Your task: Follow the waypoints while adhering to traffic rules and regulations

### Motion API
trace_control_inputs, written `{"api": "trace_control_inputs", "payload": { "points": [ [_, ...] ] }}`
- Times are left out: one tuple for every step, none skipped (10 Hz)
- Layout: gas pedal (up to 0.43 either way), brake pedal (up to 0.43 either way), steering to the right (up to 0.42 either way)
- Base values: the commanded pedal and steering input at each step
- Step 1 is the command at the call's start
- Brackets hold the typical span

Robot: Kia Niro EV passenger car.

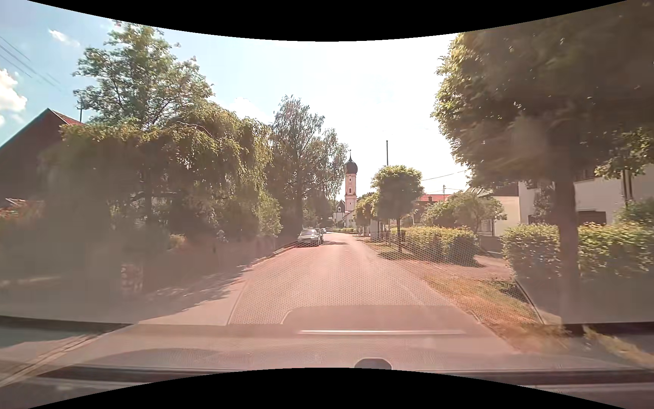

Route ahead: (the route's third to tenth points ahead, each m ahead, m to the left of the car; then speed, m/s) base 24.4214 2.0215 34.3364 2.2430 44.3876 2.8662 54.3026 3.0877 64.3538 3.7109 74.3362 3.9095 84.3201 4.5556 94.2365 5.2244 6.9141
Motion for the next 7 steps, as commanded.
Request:
{"api": "trace_control_inputs", "payload": {
  "points": [
    [0.138,0.000,-0.003],
    [0.138,0.000,-0.003],
    [0.138,0.000,-0.003],
    [0.138,0.000,-0.003],
    [0.138,0.000,-0.003],
    [0.138,0.000,-0.003],
    [0.138,0.000,-0.003]
  ]
}}
